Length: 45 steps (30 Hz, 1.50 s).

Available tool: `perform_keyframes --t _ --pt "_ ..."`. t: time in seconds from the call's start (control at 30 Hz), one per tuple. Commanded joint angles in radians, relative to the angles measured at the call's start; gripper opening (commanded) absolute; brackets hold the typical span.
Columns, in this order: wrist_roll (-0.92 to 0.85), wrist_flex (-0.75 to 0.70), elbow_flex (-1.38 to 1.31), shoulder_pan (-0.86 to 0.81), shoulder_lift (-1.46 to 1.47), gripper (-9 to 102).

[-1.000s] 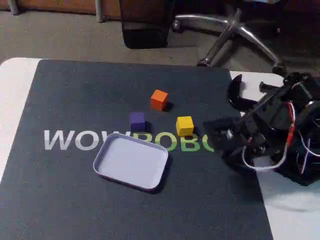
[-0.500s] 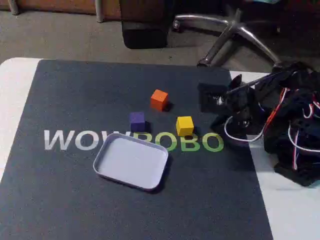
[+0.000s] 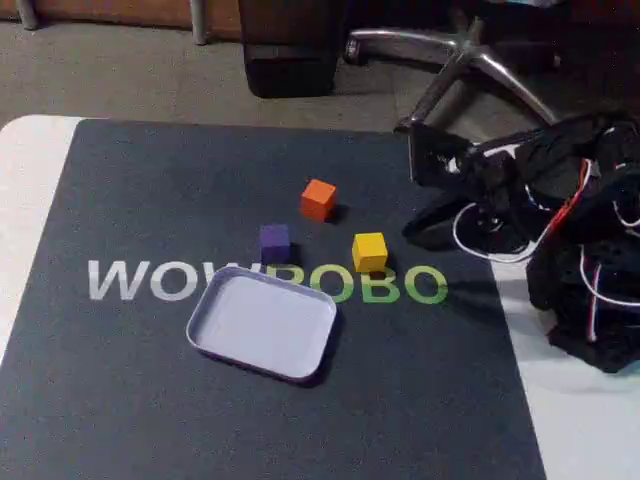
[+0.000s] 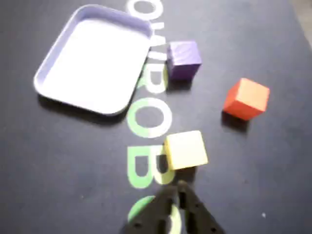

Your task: Move blocks one by one until all three blocks are in the tray.

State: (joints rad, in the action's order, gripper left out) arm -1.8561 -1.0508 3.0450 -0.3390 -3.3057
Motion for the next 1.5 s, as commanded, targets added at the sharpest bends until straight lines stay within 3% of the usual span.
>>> perform_keyframes --t 0.0,0.13,0.37,0.7,1.0,1.47 --pt "-0.003 0.029 -0.003 0.009 -0.002 0" --pt "-0.023 -0.072 -0.132 0.008 0.032 -1" --pt "-0.011 -0.328 -0.572 0.044 0.440 -1" --pt "0.021 -0.439 -0.850 0.064 0.833 4" --pt "-0.002 -0.356 -0.859 0.014 1.031 14" --pt "-0.135 -0.121 -0.845 -0.144 1.226 15"
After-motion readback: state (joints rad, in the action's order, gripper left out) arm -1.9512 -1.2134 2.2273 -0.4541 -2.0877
